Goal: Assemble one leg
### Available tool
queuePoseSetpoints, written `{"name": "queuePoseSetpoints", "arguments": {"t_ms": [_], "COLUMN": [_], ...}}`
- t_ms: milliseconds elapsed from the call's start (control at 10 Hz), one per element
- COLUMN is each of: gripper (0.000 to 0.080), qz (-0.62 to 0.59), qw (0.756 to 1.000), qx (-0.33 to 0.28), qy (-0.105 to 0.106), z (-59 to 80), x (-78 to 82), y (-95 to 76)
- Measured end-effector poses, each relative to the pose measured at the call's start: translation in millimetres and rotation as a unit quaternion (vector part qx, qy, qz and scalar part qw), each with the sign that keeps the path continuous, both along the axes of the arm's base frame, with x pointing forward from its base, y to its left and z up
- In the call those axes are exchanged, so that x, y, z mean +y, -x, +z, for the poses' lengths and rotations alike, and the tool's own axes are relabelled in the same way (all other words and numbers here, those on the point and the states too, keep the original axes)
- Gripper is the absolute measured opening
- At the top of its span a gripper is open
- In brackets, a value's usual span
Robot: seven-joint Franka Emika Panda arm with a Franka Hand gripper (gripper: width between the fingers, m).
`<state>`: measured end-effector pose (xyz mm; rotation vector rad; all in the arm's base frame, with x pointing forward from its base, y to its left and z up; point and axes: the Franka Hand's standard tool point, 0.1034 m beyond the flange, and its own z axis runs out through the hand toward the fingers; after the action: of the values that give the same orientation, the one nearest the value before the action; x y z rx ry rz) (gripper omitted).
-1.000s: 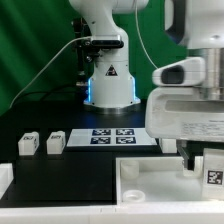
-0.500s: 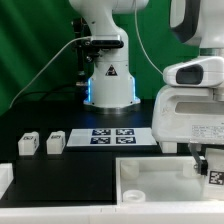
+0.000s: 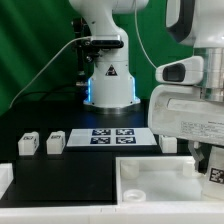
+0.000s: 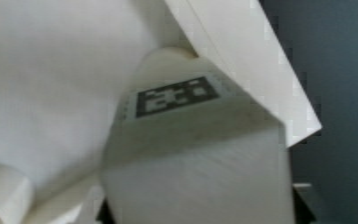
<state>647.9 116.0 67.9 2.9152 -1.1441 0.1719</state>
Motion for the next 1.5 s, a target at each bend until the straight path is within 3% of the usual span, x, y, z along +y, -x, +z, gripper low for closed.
{"name": "queuePoseSetpoints", "arguments": {"t_ms": [300, 500, 700, 800, 900, 1000, 1200, 1300, 1500], "gripper": [0.0298, 0.03, 0.03, 0.03, 0.0379, 0.0379, 0.0625, 0.0625, 0.0642], "qz": [-0.212, -0.385, -0.527, -0.548, -0.555, -0.551, -0.53, -0.518, -0.328], "qw": [0.977, 0.921, 0.845, 0.831, 0.826, 0.829, 0.842, 0.85, 0.942], "qx": [0.001, 0.005, -0.011, -0.011, -0.01, -0.01, -0.01, -0.01, -0.01], "qy": [-0.032, -0.063, -0.096, -0.098, -0.098, -0.097, -0.095, -0.093, -0.066], "z": [-3.2, -3.8, -4.2, -3.9, -4.3, -5.4, -5.8, -6.1, -7.7], "x": [-12.2, -13.1, -12.6, -12.2, -12.4, -12.4, -12.3, -11.8, -6.0], "y": [3.1, 9.9, 16.8, 18.0, 18.4, 18.8, 19.0, 19.3, 20.7]}}
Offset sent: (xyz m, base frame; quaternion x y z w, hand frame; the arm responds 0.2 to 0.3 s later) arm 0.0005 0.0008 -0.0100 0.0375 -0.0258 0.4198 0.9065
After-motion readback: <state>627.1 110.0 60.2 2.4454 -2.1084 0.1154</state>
